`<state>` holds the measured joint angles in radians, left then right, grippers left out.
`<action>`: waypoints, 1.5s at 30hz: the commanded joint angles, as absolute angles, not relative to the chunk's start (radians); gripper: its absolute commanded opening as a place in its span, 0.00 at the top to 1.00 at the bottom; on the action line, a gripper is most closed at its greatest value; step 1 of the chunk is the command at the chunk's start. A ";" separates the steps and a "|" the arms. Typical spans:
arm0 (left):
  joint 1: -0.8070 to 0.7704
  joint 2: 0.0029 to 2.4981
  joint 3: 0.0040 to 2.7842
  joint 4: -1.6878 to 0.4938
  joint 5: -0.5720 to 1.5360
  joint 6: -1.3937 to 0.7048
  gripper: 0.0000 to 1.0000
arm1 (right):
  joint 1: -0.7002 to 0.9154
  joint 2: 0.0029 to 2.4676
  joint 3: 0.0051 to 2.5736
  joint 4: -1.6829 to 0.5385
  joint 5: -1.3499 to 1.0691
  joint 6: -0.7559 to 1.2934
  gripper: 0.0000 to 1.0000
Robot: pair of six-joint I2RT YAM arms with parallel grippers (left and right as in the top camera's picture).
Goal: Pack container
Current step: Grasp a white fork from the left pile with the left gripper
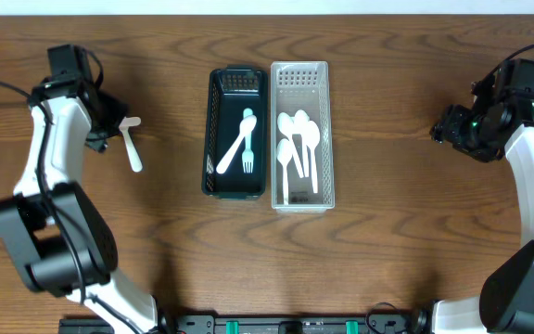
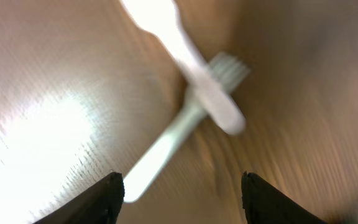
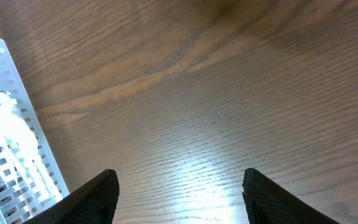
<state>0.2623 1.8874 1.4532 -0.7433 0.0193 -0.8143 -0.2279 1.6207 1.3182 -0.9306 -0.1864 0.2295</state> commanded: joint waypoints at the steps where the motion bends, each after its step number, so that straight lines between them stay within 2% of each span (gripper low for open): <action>1: 0.280 1.936 1.452 -0.741 0.014 -1.169 0.38 | -0.234 1.621 1.316 -0.933 -0.187 0.223 0.33; 6: 0.282 2.000 1.452 -0.667 0.016 -1.342 0.40 | -0.234 1.621 1.316 -0.937 -0.187 0.223 0.33; 12: 0.282 2.044 1.452 -0.561 0.017 -1.374 0.40 | -0.234 1.621 1.314 -0.940 -0.187 0.223 0.33; 16: 0.286 2.075 1.452 -0.543 0.017 -1.476 0.44 | -0.234 1.621 1.314 -0.945 -0.187 0.223 0.33; 27: 0.299 2.133 1.452 -0.477 0.018 -1.489 0.47 | -0.234 1.621 1.314 -0.974 -0.187 0.223 0.34; 32: 0.322 2.154 1.452 -0.477 0.050 -1.498 0.51 | -0.234 1.621 1.313 -0.988 -0.187 0.223 0.34; 36: 0.344 2.185 1.452 -0.490 0.135 -1.510 0.61 | -0.234 1.621 1.313 -0.987 -0.187 0.223 0.35; 45: 0.364 2.234 1.452 -0.496 0.217 -1.517 0.64 | -0.234 1.621 1.313 -0.995 -0.187 0.223 0.36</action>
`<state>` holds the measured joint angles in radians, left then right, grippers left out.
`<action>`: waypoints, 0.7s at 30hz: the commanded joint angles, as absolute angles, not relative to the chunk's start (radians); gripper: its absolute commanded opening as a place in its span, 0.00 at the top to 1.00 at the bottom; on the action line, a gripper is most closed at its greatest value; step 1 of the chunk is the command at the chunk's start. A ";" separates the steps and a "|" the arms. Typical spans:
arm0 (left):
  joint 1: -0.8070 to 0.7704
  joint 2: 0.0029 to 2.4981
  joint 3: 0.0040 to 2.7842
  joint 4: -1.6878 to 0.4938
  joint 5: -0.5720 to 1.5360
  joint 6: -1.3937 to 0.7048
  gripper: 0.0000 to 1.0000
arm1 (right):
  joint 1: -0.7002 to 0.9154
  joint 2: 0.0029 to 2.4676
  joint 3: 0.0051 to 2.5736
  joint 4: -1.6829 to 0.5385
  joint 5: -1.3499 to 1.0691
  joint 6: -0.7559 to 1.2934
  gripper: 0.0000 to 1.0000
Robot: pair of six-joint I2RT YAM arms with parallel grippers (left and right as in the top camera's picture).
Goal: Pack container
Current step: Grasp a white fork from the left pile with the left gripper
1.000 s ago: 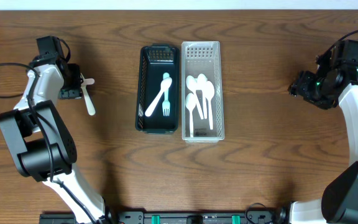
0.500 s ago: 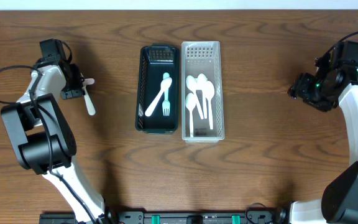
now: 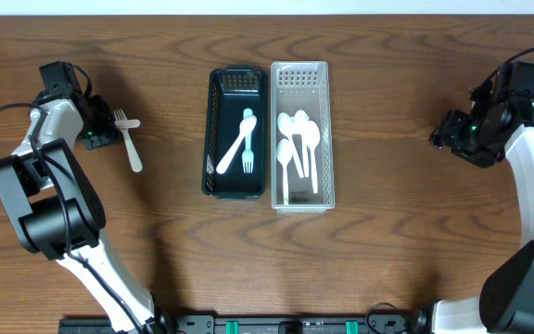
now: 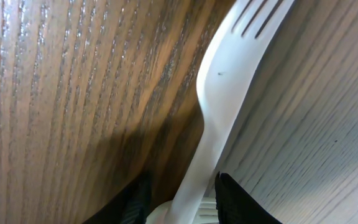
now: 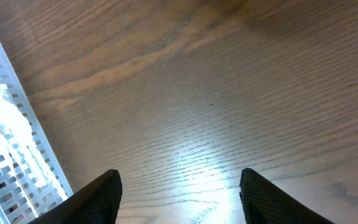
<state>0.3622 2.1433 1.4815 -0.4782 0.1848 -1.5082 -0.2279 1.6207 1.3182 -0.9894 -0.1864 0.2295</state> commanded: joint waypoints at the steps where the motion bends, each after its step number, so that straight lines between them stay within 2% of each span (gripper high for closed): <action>1: 0.363 2.235 1.452 -0.496 0.218 -1.517 0.64 | -0.234 1.621 1.313 -0.996 -0.187 0.223 0.36; 10: 0.373 2.235 1.452 -0.485 0.206 -1.543 0.66 | -0.234 1.621 1.313 -1.019 -0.187 0.223 0.38; 13: 0.380 2.235 1.452 -0.488 0.206 -1.542 0.73 | -0.234 1.621 1.313 -1.026 -0.187 0.223 0.39; 15: 0.381 2.235 1.452 -0.492 0.206 -1.542 0.75 | -0.234 1.621 1.313 -1.026 -0.187 0.223 0.39; 17: 0.381 2.235 1.452 -0.500 0.207 -1.542 0.81 | -0.234 1.621 1.313 -1.024 -0.187 0.223 0.38; 21: 0.381 2.235 1.452 -0.519 0.207 -1.539 0.81 | -0.234 1.621 1.313 -1.021 -0.187 0.223 0.39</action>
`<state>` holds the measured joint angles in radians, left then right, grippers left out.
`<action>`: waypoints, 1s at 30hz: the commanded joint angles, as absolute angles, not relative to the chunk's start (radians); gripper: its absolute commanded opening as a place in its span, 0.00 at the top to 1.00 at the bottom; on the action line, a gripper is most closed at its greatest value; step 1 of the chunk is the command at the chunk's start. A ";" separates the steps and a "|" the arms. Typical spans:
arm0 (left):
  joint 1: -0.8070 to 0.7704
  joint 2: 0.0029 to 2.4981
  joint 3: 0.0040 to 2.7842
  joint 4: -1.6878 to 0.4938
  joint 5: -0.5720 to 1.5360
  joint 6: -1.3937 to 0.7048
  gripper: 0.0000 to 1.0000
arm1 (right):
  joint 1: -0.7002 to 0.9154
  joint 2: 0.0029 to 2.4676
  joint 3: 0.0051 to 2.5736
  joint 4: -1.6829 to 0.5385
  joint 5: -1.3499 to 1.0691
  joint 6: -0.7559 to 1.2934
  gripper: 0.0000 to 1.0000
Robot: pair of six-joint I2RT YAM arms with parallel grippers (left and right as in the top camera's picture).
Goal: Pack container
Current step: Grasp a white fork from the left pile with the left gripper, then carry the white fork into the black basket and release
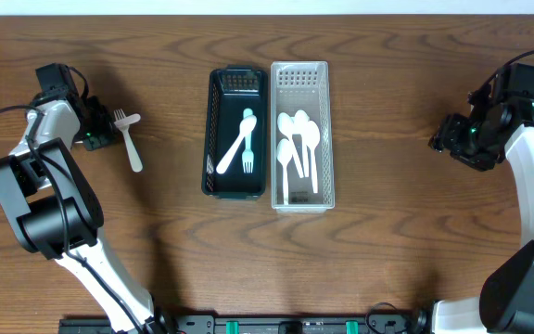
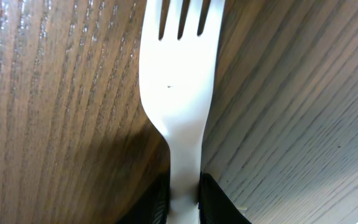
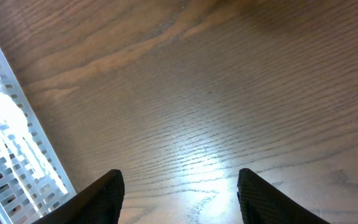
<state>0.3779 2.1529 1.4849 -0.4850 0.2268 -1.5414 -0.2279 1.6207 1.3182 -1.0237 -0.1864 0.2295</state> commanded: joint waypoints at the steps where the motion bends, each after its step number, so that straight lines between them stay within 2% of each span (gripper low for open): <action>1: 0.381 2.235 1.452 -0.522 0.210 -1.539 0.81 | -0.234 1.621 1.313 -1.022 -0.187 0.223 0.39; 6: 0.381 2.235 1.452 -0.522 0.273 -1.523 0.81 | -0.234 1.621 1.313 -1.022 -0.187 0.223 0.39; 9: 0.381 2.231 1.453 -0.516 0.311 -1.478 0.87 | -0.234 1.621 1.313 -1.022 -0.187 0.223 0.39; 13: 0.381 2.201 1.457 -0.510 0.313 -1.294 0.89 | -0.234 1.621 1.313 -1.026 -0.187 0.223 0.39; 15: 0.381 2.182 1.457 -0.511 0.311 -1.204 0.94 | -0.234 1.621 1.313 -1.025 -0.187 0.223 0.39; 24: 0.381 2.072 1.457 -0.556 0.231 -0.956 0.94 | -0.234 1.621 1.313 -1.034 -0.192 0.223 0.39; 30: 0.376 1.903 1.457 -0.578 0.228 -0.601 0.94 | -0.234 1.621 1.313 -1.045 -0.192 0.223 0.39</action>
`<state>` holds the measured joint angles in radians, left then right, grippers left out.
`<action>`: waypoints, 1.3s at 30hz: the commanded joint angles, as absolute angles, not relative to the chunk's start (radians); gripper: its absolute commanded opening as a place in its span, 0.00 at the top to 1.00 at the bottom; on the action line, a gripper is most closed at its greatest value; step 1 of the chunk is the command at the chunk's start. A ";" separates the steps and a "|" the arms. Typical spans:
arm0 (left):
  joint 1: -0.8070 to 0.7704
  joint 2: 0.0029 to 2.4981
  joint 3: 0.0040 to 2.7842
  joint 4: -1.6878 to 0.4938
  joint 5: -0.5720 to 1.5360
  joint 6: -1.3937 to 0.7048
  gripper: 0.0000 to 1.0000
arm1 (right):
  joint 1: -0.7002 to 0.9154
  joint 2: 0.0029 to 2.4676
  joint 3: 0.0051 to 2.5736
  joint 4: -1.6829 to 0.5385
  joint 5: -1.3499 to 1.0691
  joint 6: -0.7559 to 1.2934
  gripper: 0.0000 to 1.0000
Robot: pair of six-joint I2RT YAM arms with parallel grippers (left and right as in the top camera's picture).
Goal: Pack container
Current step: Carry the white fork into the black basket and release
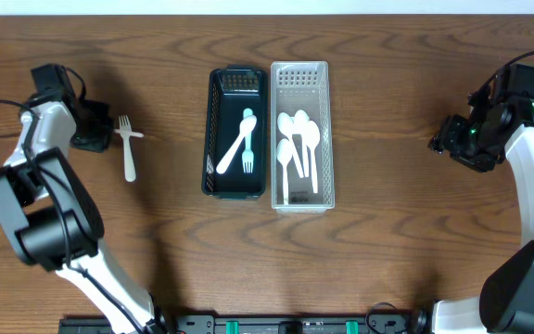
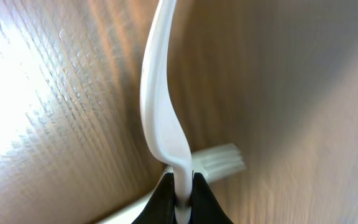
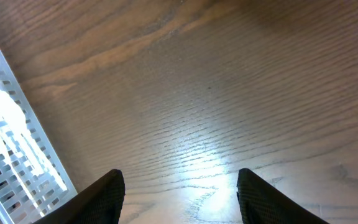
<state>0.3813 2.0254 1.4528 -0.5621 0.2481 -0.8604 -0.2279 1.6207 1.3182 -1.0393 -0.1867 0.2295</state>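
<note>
My left gripper (image 1: 100, 139) is shut on the handle of a white plastic fork (image 2: 163, 93), which shows edge-on in the left wrist view (image 2: 181, 183). A second white fork (image 1: 126, 150) lies on the table just right of that gripper; its tines (image 2: 219, 158) show behind the held one. The black container (image 1: 213, 139) holds two white forks. Beside it the clear perforated container (image 1: 327, 121) holds several white spoons. My right gripper (image 1: 438, 137) hovers open and empty over bare wood at the far right (image 3: 180, 193).
The two containers stand side by side at the table's middle. The clear container's edge (image 3: 11, 143) shows at the left of the right wrist view. Cables trail from both arms near the table's left and right edges.
The held fork, seen flat with tines up before, is now turned on edge in my left gripper. The loose fork lies straighter and slightly further left. The right arm has not moved.
My left gripper was open above two crossed white forks left of the black container. Then its jaws stood around one fork's handle at the table. Then they were shut on it, and now the fork is held, turned on edge over the other fork.
</note>
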 commanded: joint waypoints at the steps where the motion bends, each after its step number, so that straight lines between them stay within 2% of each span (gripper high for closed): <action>1: 0.368 1.865 1.457 -0.595 0.230 -0.531 0.94 | -0.234 1.621 1.313 -1.048 -0.192 0.223 0.39; 6: 0.230 1.664 1.457 -0.769 0.244 -0.125 0.94 | -0.234 1.621 1.313 -1.041 -0.192 0.224 0.39; 9: 0.091 1.596 1.457 -0.863 0.252 0.006 0.94 | -0.234 1.621 1.313 -1.029 -0.192 0.231 0.37; 15: -0.166 1.592 1.455 -0.895 0.251 0.101 0.94 | -0.234 1.621 1.313 -1.010 -0.192 0.259 0.36; 20: -0.251 1.674 1.455 -0.885 0.231 0.101 0.94 | -0.234 1.621 1.313 -1.005 -0.218 0.265 0.37; 21: -0.261 1.691 1.455 -0.885 0.231 0.101 0.88 | -0.234 1.621 1.313 -1.005 -0.218 0.266 0.37; 22: -0.271 1.708 1.455 -0.885 0.231 0.101 0.76 | -0.234 1.621 1.313 -1.005 -0.218 0.269 0.37; 23: -0.280 1.723 1.455 -0.885 0.231 0.101 0.54 | -0.234 1.621 1.313 -1.005 -0.218 0.269 0.37; 24: -0.287 1.736 1.455 -0.885 0.231 0.101 0.36 | -0.234 1.621 1.313 -1.005 -0.218 0.269 0.37; 25: -0.290 1.740 1.455 -0.885 0.230 0.101 0.30 | -0.234 1.621 1.313 -1.007 -0.218 0.269 0.37; 26: -0.291 1.740 1.456 -0.885 0.228 0.101 0.26 | -0.234 1.621 1.313 -1.008 -0.218 0.269 0.37; 29: -0.274 1.712 1.466 -0.891 0.212 0.097 0.25 | -0.234 1.621 1.313 -1.014 -0.218 0.269 0.37; 33: -0.207 1.658 1.466 -0.923 0.152 0.088 0.08 | -0.234 1.621 1.313 -1.015 -0.218 0.269 0.37; 39: -0.022 1.676 1.444 -0.970 0.081 0.086 0.07 | -0.233 1.621 1.313 -1.018 -0.218 0.269 0.37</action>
